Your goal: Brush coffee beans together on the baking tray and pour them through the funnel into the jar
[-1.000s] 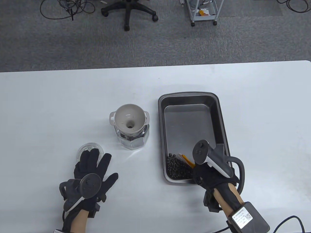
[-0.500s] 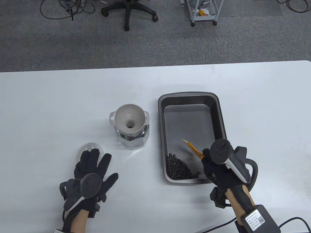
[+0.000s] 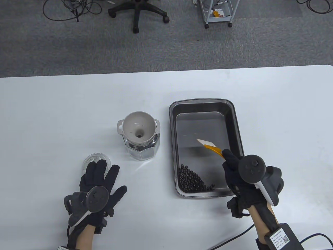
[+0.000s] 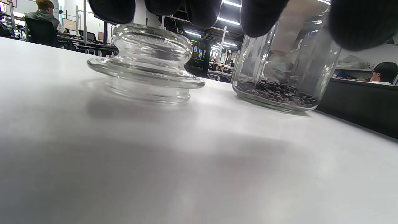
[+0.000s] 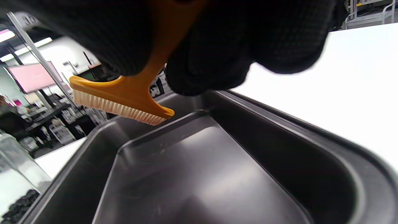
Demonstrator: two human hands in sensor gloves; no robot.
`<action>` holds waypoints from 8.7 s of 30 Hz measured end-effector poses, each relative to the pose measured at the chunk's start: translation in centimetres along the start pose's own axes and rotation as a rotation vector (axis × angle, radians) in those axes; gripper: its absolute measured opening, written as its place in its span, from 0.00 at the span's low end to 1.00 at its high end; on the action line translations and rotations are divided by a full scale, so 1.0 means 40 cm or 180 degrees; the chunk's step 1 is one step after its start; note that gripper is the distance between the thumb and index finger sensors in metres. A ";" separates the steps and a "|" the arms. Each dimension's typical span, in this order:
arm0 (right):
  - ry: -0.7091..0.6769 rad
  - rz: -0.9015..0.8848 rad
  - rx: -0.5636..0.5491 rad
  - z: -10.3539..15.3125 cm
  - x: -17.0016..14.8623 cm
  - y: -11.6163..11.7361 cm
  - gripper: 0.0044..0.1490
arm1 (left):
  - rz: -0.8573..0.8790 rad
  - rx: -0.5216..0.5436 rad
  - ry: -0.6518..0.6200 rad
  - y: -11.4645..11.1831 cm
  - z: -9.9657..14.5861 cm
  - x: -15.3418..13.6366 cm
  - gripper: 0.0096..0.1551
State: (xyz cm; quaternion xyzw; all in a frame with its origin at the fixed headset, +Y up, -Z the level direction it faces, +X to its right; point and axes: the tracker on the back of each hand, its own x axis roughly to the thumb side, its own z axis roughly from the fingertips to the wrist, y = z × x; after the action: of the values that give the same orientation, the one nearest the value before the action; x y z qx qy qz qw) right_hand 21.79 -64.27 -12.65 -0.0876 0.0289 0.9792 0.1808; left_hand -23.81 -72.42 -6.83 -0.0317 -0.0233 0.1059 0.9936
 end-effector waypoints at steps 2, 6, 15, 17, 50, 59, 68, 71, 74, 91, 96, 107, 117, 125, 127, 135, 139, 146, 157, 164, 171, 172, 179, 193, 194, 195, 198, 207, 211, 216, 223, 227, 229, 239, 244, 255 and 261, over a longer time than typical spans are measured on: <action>-0.0088 -0.0092 -0.0020 -0.002 -0.011 0.008 0.28 | 0.0000 0.0004 -0.0001 0.000 0.000 0.000 0.48; -0.0123 -0.0233 -0.0063 -0.006 -0.031 0.017 0.28 | 0.0001 0.0021 -0.0011 0.001 0.000 0.002 0.48; -0.0043 -0.0759 -0.0335 -0.033 -0.097 0.017 0.29 | 0.0004 0.0140 -0.0055 0.015 0.009 0.013 0.48; 0.0014 -0.0774 -0.0413 -0.040 -0.115 0.016 0.29 | 0.0003 0.0151 -0.0051 0.016 0.010 0.012 0.48; 0.1251 -0.0062 -0.0084 -0.099 -0.313 0.097 0.30 | 0.0018 0.0206 -0.0011 0.018 0.013 0.009 0.48; 0.1317 0.0230 0.0404 -0.107 -0.308 0.132 0.35 | 0.0049 0.0229 -0.0019 0.020 0.014 0.007 0.48; 0.1306 0.0413 0.0574 -0.111 -0.305 0.137 0.37 | 0.0036 0.0266 -0.0053 0.021 0.014 0.008 0.48; 0.1286 0.0485 0.0597 -0.111 -0.299 0.139 0.38 | 0.0030 0.0269 -0.0051 0.021 0.014 0.008 0.48; 0.1281 0.0545 0.0725 -0.110 -0.295 0.139 0.35 | 0.0029 0.0269 -0.0044 0.022 0.014 0.008 0.48; 0.0435 0.0094 0.0042 -0.047 -0.199 0.064 0.46 | 0.0023 0.0276 -0.0014 0.025 0.016 0.004 0.49; 0.0149 -0.0062 0.0219 -0.050 -0.184 0.086 0.59 | 0.0031 0.0267 -0.0009 0.025 0.015 0.004 0.49; 0.0139 -0.0139 0.0666 -0.066 -0.178 0.142 0.64 | 0.0039 0.0272 -0.0013 0.027 0.015 0.003 0.48; 0.0387 -0.0043 0.0531 -0.077 -0.190 0.156 0.62 | 0.0037 0.0261 -0.0013 0.026 0.014 0.004 0.48; 0.0534 0.0097 0.0366 -0.085 -0.190 0.160 0.57 | 0.0031 0.0251 -0.0004 0.026 0.013 0.003 0.48; 0.0590 0.0058 0.0350 -0.086 -0.194 0.158 0.57 | 0.0031 0.0251 -0.0004 0.027 0.013 0.004 0.48; 0.0745 -0.0302 0.0238 -0.095 -0.215 0.148 0.48 | 0.0024 0.0246 -0.0002 0.027 0.014 0.004 0.48; 0.0761 -0.0343 0.0167 -0.087 -0.215 0.145 0.45 | 0.0036 0.0248 0.0002 0.029 0.013 0.003 0.48; 0.0824 -0.0556 0.0105 -0.074 -0.213 0.142 0.45 | 0.0026 0.0257 -0.0001 0.030 0.012 0.001 0.48; 0.0720 -0.0986 0.0000 -0.065 -0.212 0.109 0.36 | 0.0031 0.0275 -0.0013 0.032 0.014 0.001 0.48; 0.0762 -0.1133 0.0004 -0.061 -0.209 0.086 0.33 | 0.0051 0.0275 -0.0019 0.032 0.015 0.000 0.48; 0.0752 -0.1369 -0.0027 -0.050 -0.185 0.062 0.33 | 0.0088 0.0309 -0.0007 0.037 0.019 -0.009 0.48; 0.0752 -0.1382 -0.0038 -0.048 -0.183 0.056 0.33 | 0.0094 0.0301 -0.0003 0.037 0.020 -0.010 0.48; 0.0748 -0.1397 -0.0150 -0.031 -0.158 0.005 0.33 | 0.0108 0.0308 -0.0043 0.041 0.016 -0.005 0.48; 0.0802 -0.1359 -0.0272 -0.040 -0.100 -0.118 0.33 | 0.0171 0.0377 -0.0038 0.052 0.024 -0.014 0.48; 0.0802 -0.1343 -0.0281 -0.040 -0.098 -0.124 0.33 | 0.0176 0.0378 -0.0040 0.053 0.023 -0.014 0.48; 0.0807 -0.1289 -0.0296 -0.039 -0.094 -0.135 0.32 | 0.0181 0.0381 -0.0045 0.053 0.023 -0.013 0.48; 0.0827 -0.1246 -0.0317 -0.039 -0.091 -0.154 0.32 | 0.0175 0.0379 -0.0057 0.052 0.022 -0.013 0.48; 0.0824 -0.1309 -0.0382 -0.036 -0.071 -0.206 0.32 | 0.0210 0.0371 -0.0070 0.053 0.021 -0.013 0.48; 0.0777 -0.1277 -0.0436 -0.037 -0.046 -0.230 0.32 | 0.0207 0.0356 -0.0088 0.050 0.022 -0.010 0.48; 0.0727 -0.1315 -0.0481 -0.049 0.000 -0.260 0.32 | 0.0183 0.0334 -0.0103 0.047 0.022 -0.007 0.48; 0.0604 -0.1300 -0.0660 -0.076 0.080 -0.299 0.32 | 0.0237 0.0340 -0.0079 0.050 0.020 -0.012 0.49; 0.0503 -0.1254 -0.0836 -0.093 0.136 -0.310 0.32 | 0.0251 0.0346 -0.0079 0.054 0.017 -0.013 0.49; 0.0479 -0.1246 -0.0853 -0.104 0.162 -0.312 0.32 | 0.0244 0.0364 -0.0088 0.056 0.018 -0.012 0.49; 0.0284 -0.1164 -0.1102 -0.148 0.280 -0.321 0.31 | 0.0196 0.0343 -0.0066 0.052 0.018 -0.015 0.49; 0.0182 -0.1336 -0.1209 -0.164 0.308 -0.321 0.30 | 0.0195 0.0321 -0.0018 0.049 0.014 -0.021 0.49; -0.0010 -0.1437 -0.1397 -0.201 0.336 -0.287 0.29 | 0.0162 0.0321 0.0008 0.051 0.011 -0.020 0.48; -0.0102 -0.1419 -0.1453 -0.212 0.353 -0.269 0.29 | 0.0166 0.0315 0.0021 0.052 0.010 -0.021 0.49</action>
State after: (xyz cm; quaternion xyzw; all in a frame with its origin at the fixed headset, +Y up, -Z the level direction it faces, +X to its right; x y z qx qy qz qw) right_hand 14.02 -50.06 -23.82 -0.1146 -0.2143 0.8979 0.3670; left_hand -25.08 -70.52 -6.59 0.0166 -0.0139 0.1326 0.9909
